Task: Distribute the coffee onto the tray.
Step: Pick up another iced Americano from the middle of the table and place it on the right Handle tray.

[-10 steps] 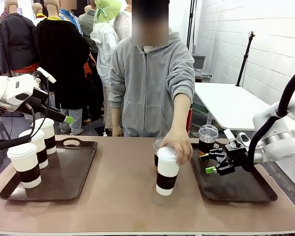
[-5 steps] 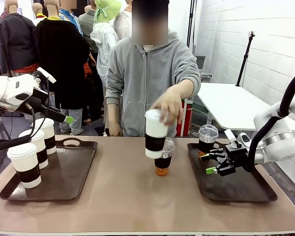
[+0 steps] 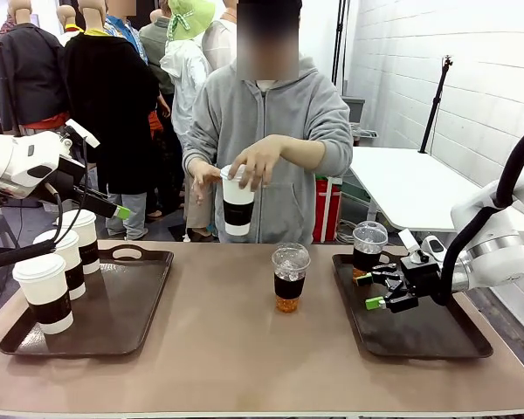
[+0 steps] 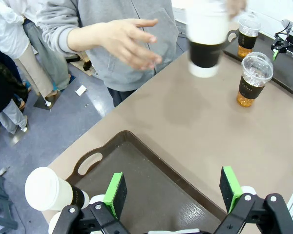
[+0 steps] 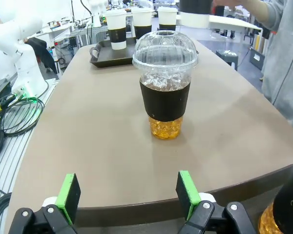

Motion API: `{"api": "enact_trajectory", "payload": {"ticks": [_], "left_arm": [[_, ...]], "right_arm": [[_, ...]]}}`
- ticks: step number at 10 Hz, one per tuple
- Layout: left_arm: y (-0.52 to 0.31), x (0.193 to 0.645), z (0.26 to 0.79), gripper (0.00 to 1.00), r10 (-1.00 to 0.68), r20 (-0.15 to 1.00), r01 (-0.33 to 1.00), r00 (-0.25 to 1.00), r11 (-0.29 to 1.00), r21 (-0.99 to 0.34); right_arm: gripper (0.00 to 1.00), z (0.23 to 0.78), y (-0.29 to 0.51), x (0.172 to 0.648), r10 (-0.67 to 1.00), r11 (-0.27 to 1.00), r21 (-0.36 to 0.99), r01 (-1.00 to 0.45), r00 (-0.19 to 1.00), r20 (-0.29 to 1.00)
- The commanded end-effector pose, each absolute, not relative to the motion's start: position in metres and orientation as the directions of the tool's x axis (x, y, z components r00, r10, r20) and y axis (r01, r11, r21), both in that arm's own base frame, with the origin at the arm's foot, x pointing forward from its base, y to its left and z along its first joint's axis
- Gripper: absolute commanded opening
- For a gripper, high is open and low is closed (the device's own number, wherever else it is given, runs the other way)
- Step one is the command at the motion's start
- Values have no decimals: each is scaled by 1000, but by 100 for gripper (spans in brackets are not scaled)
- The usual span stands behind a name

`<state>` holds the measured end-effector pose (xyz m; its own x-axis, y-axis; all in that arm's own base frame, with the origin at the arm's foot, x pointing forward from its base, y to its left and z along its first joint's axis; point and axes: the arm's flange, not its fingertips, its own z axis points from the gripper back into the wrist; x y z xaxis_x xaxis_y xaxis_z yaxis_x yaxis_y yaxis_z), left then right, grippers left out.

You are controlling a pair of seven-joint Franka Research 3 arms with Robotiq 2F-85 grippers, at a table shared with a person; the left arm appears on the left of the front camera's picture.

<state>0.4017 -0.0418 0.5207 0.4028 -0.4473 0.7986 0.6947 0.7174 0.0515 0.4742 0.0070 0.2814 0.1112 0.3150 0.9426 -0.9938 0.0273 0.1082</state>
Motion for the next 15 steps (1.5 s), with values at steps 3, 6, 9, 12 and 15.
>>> {"api": "enact_trajectory", "payload": {"ticks": [3,6,9,12,15], "left_arm": [[-40,403,519,100,-441,800,695,407,718,42],[-40,403,519,100,-441,800,695,407,718,42],[-40,403,519,100,-441,800,695,407,718,42],[-40,403,519,100,-441,800,695,407,718,42],[-40,403,519,100,-441,800,695,407,718,42]], "right_arm": [[100,283,13,472,317,35,103,-994,109,942],[100,288,36,469,312,50,79,-996,91,946],[100,287,53,467,309,62,77,-995,92,947],[100,283,69,465,297,91,82,-992,106,949],[100,279,86,465,295,154,48,-987,93,951]]}}
